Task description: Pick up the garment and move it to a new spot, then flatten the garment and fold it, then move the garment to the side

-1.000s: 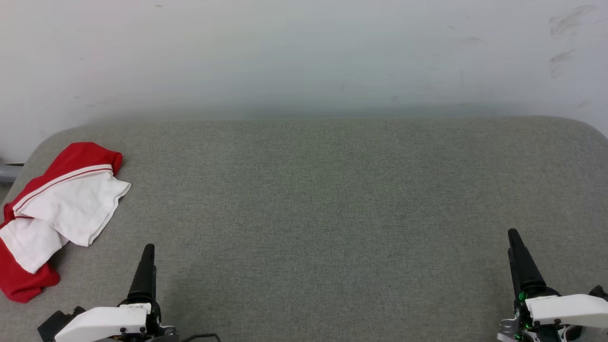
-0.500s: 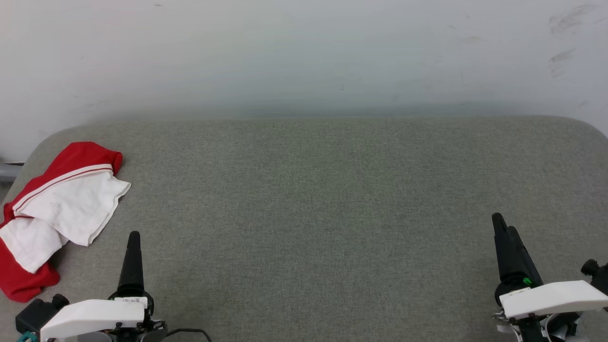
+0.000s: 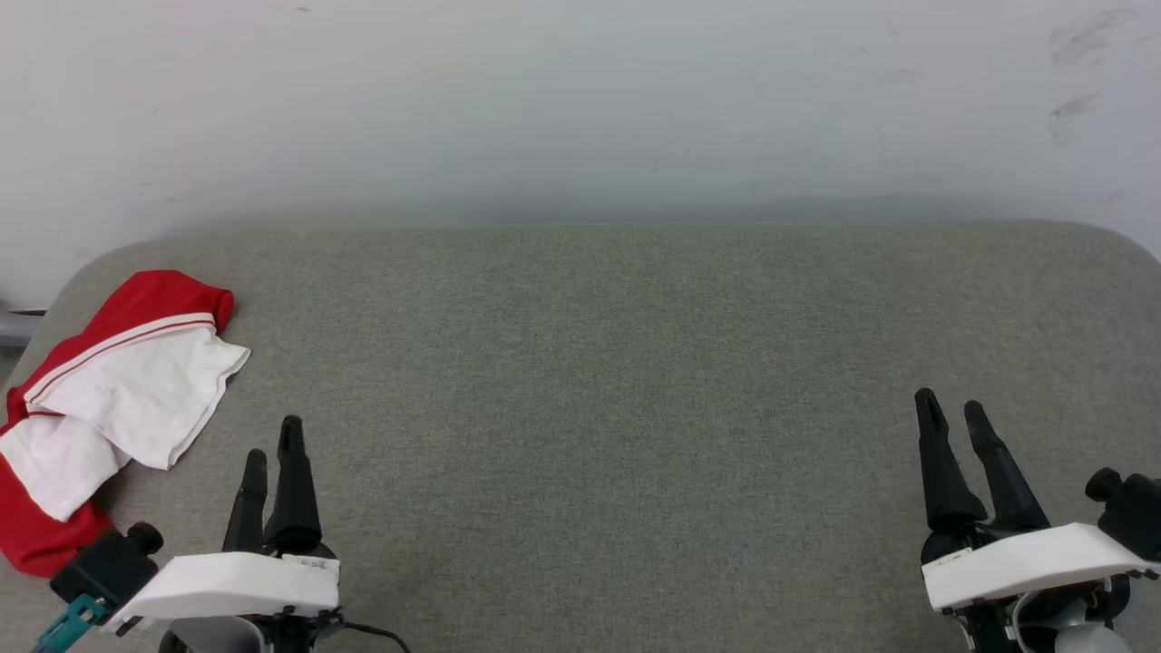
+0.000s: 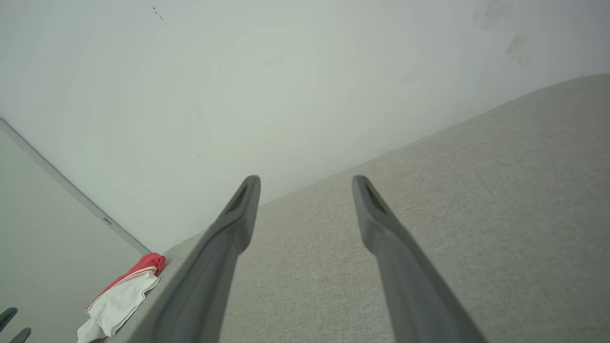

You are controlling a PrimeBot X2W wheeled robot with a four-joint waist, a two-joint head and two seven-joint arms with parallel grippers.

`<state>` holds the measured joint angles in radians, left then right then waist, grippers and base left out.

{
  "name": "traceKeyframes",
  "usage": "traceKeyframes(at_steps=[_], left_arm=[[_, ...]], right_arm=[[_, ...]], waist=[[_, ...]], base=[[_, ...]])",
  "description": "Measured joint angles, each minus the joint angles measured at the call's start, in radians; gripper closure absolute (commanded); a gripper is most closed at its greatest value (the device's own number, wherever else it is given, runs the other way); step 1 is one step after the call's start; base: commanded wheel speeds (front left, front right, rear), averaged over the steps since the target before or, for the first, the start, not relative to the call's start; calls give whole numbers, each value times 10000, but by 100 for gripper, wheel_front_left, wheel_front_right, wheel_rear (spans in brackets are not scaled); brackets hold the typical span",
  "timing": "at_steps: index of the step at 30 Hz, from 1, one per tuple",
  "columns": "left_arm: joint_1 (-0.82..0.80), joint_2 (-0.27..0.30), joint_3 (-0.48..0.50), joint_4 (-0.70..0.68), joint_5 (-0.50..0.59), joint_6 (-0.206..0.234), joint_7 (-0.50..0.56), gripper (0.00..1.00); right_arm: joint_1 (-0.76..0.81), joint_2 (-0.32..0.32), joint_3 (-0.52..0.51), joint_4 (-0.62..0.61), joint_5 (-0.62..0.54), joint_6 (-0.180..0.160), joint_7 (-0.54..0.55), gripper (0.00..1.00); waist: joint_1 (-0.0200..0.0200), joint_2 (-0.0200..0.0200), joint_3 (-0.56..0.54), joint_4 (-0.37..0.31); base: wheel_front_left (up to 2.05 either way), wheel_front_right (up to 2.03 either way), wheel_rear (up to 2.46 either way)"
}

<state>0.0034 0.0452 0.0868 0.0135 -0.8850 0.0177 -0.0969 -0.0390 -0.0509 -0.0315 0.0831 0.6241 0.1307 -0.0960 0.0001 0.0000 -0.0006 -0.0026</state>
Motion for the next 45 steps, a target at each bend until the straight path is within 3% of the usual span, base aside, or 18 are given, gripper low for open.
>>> traceKeyframes(at_steps=[12,19,30,45], left_arm=[[183,8,-1208,-765,2788,485,-341,0],[309,17,-1599,-876,3614,357,-535,0],[323,21,-2121,-941,5122,629,-786,0],[435,56,-2623,-324,6648,449,-1108,0]], right_arm=[[132,0,263,-274,-1916,2,-337,0],[186,-2,332,-378,-2911,2,-531,0],[246,-2,439,-462,-4247,2,-800,0],[387,-2,479,-472,-5891,4,-1110,0]], waist=[[0,0,-12,-25],[0,0,-33,-24],[0,0,-15,-27],[0,0,-91,-75]], base=[[0,0,0],[0,0,0],[0,0,0],[0,0,0]])
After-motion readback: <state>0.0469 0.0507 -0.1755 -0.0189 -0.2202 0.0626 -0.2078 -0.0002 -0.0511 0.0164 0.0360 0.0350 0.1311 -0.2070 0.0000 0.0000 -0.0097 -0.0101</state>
